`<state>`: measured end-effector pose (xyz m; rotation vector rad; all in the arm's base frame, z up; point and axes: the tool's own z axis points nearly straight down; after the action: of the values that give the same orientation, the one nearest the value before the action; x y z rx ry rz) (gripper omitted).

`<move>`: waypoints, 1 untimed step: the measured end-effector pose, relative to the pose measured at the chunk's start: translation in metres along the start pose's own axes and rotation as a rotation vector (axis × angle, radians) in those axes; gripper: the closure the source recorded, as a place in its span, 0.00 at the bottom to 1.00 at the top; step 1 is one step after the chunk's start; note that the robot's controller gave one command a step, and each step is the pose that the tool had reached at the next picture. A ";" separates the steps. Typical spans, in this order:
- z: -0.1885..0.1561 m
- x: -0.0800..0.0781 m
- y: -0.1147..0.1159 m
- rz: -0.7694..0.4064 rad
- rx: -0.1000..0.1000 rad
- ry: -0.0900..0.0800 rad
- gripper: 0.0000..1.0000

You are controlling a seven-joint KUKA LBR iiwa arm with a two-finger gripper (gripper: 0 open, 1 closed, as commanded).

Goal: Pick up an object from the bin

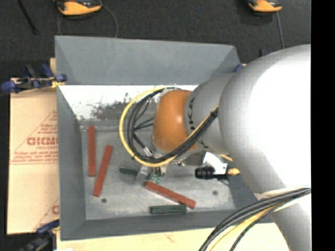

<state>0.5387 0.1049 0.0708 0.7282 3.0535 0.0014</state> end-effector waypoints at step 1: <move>-0.184 -0.011 -0.017 0.013 -0.005 -0.007 1.00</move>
Offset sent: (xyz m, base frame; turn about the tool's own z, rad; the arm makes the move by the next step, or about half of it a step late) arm -0.0008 -0.0190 0.1780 0.0191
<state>0.5404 0.0847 0.2545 0.7459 3.0405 0.0063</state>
